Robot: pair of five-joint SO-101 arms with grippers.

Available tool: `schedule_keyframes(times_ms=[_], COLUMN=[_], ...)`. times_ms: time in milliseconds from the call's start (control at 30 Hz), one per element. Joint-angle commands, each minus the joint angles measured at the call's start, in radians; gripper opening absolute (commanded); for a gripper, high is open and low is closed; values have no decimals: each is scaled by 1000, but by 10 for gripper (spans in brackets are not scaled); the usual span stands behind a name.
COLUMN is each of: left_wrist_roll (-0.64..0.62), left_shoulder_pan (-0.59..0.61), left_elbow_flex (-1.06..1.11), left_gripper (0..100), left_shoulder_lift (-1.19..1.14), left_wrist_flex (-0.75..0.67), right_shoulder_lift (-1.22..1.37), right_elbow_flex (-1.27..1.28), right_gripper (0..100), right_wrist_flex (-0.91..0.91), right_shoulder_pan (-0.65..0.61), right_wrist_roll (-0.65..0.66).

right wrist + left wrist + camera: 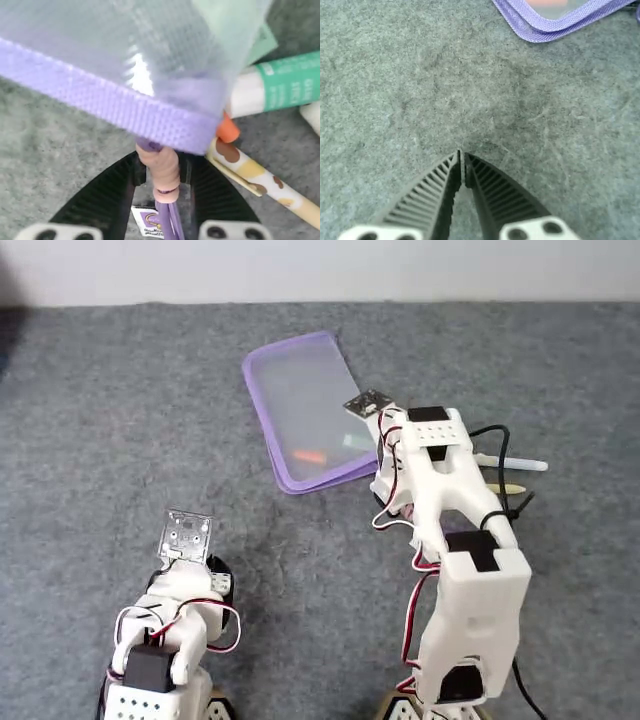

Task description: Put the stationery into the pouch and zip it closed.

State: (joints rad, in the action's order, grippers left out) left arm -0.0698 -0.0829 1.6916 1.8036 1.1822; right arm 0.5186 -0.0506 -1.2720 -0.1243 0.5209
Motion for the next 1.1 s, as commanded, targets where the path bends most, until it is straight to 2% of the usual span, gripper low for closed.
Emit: schedule_keyframes(times_ms=[0,100,267,700,933,1067], left_wrist_roll=[9,9,9,9,9,9], left_shoulder_pan=[-2,-2,-2,-2,-2,-2], left_elbow_flex=[-8,-8,-8,-8,-8,-8], left_gripper=[14,14,14,14,14,14], left_shoulder_lift=[11,11,11,11,11,11], left_wrist_flex=[5,5,5,5,5,5], right_shoulder_lift=[8,-48,-162,-437,-553,-610], right_elbow_flex=[-8,-6,-3,-3,-3,-3], right_gripper=[60,8,9,9,9,9], right_wrist_flex=[-2,-4,-7,-183,-318,-369], right_shoulder_pan=[-13,-13,-10,-10,-15,-18], right_wrist_roll=[12,11,-28,-41,-153,-273])
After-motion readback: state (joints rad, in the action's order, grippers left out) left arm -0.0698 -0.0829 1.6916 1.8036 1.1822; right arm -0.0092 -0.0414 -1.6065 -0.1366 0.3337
